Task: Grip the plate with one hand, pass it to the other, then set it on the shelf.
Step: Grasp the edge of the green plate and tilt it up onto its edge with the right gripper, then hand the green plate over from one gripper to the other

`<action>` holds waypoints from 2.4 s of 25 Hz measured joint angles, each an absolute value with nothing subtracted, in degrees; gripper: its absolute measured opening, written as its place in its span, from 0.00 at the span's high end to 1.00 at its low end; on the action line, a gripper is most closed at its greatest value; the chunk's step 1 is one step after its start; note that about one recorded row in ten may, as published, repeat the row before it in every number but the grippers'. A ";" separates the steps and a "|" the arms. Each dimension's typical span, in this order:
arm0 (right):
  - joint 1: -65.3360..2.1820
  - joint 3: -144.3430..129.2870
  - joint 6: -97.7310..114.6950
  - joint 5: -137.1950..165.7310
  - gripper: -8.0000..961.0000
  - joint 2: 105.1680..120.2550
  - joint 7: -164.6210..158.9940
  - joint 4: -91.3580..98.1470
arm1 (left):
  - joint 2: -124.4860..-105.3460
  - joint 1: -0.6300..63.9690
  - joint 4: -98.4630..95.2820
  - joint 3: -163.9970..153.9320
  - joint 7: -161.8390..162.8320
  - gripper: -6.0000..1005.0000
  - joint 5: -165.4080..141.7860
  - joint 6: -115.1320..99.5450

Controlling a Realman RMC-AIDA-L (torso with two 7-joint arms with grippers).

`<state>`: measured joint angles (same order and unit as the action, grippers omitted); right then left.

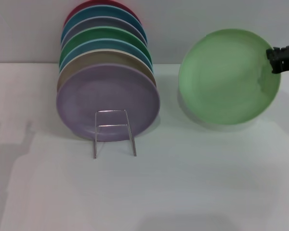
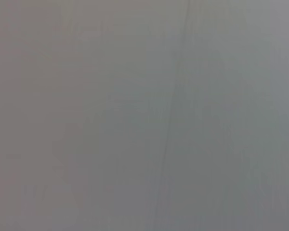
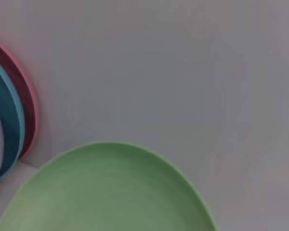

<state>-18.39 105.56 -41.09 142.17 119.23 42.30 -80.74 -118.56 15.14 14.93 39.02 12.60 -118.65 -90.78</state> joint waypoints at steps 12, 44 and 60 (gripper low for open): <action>-13.36 93.81 -18.73 141.64 0.97 119.27 43.42 -78.11 | -118.56 14.94 14.87 39.02 12.73 0.22 -118.65 -90.85; -11.87 60.71 62.47 141.61 0.97 119.54 23.26 -37.50 | -118.80 13.73 15.61 35.47 12.99 0.22 -119.15 -94.61; -8.13 40.77 79.20 130.02 0.97 119.84 24.06 -33.07 | -118.72 11.36 16.39 22.48 18.00 0.22 -119.20 -100.75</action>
<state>-8.13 40.77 79.20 130.02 119.84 24.06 -33.07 -118.72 11.36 16.39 22.48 18.00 -119.20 -100.75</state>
